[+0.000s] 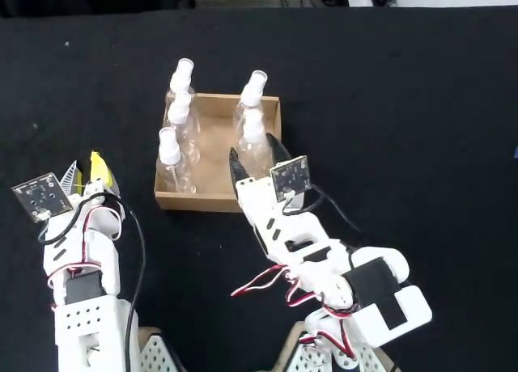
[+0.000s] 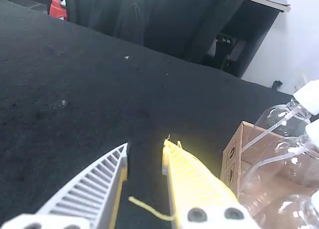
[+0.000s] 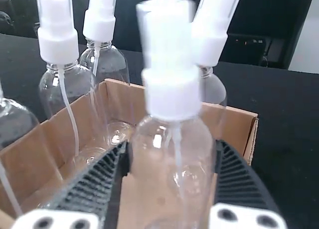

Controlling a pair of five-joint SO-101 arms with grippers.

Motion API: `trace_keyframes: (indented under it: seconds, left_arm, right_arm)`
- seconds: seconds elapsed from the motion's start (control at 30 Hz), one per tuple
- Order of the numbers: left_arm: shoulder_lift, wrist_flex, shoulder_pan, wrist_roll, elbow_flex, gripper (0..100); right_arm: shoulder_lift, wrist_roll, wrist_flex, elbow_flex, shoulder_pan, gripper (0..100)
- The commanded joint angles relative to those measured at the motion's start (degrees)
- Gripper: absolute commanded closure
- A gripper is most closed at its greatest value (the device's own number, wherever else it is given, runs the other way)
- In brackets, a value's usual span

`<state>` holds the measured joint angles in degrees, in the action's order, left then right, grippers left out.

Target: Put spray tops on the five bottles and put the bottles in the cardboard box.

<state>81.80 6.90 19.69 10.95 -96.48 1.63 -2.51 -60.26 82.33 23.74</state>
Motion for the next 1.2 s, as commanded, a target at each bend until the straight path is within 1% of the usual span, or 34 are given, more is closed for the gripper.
trace_keyframes:
  seconds: [0.0,0.87,1.07,1.17]
  left_arm:
    - [0.4,0.1,0.3,-0.1,-1.4,89]
    - [0.4,0.1,0.3,-0.1,-1.4,89]
    - [0.4,0.1,0.4,-0.1,-1.4,89]
    - [0.4,0.1,0.4,-0.1,-1.4,89]
  right_arm:
    - [0.2,0.4,-1.3,0.2,1.2,76.5]
    - [0.2,0.4,-1.1,-2.2,1.2,76.5]
    - [0.2,0.4,8.8,-6.8,2.1,76.5]
    - [0.2,0.4,9.2,-7.3,2.8,76.5]
